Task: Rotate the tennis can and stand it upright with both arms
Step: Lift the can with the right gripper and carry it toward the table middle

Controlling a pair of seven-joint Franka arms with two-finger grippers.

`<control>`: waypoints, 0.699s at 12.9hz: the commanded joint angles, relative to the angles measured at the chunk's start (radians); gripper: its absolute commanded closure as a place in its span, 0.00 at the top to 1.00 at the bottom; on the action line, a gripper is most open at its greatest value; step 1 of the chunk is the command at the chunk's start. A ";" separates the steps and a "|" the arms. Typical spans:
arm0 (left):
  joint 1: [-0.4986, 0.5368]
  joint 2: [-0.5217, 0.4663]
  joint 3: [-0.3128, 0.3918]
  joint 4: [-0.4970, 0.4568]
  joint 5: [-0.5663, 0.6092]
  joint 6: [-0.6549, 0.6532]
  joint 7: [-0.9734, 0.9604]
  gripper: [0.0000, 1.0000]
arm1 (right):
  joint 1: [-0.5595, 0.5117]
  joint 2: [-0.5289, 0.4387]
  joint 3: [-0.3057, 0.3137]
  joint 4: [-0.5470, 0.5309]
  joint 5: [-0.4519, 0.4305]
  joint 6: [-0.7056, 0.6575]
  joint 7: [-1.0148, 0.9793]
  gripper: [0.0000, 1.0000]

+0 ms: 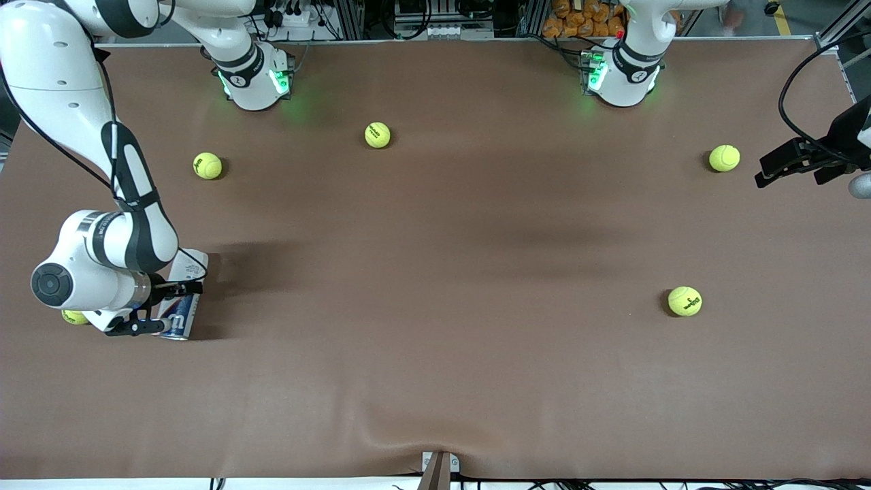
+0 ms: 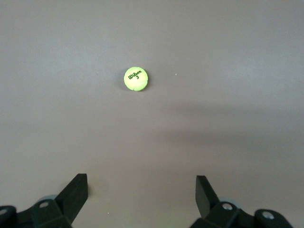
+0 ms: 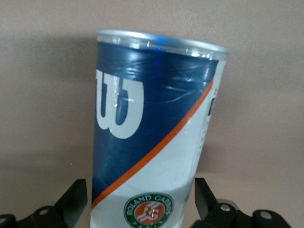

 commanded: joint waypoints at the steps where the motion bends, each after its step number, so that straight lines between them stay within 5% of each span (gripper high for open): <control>1: 0.006 0.002 -0.003 0.010 -0.018 -0.014 0.008 1.00 | -0.014 0.011 0.012 0.001 0.006 -0.008 -0.016 1.00; 9: 0.008 0.002 -0.003 0.009 -0.018 -0.015 0.010 1.00 | -0.007 0.023 0.018 0.001 0.005 -0.026 -0.016 1.00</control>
